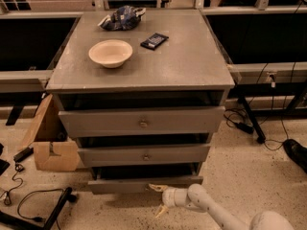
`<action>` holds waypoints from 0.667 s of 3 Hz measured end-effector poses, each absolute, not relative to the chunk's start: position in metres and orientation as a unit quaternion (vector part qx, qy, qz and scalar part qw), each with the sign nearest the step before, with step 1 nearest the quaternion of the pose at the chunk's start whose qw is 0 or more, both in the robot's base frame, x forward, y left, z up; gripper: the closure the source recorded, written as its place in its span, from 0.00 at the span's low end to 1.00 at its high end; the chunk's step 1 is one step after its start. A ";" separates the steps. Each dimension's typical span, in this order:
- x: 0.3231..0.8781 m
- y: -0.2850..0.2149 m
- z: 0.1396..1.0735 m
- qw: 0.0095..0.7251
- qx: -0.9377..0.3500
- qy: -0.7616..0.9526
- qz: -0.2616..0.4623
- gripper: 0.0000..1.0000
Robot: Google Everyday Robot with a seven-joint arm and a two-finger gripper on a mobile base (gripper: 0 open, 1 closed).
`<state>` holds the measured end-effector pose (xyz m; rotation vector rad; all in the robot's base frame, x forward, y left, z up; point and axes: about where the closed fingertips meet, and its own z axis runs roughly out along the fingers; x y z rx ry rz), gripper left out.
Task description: Close bottom drawer
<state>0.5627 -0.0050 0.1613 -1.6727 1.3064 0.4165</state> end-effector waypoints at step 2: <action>0.560 -0.005 0.161 0.470 -0.683 0.533 0.170 0.50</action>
Offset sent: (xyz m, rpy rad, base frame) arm -0.0402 -0.0254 -0.0199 -0.2889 0.0383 -0.0494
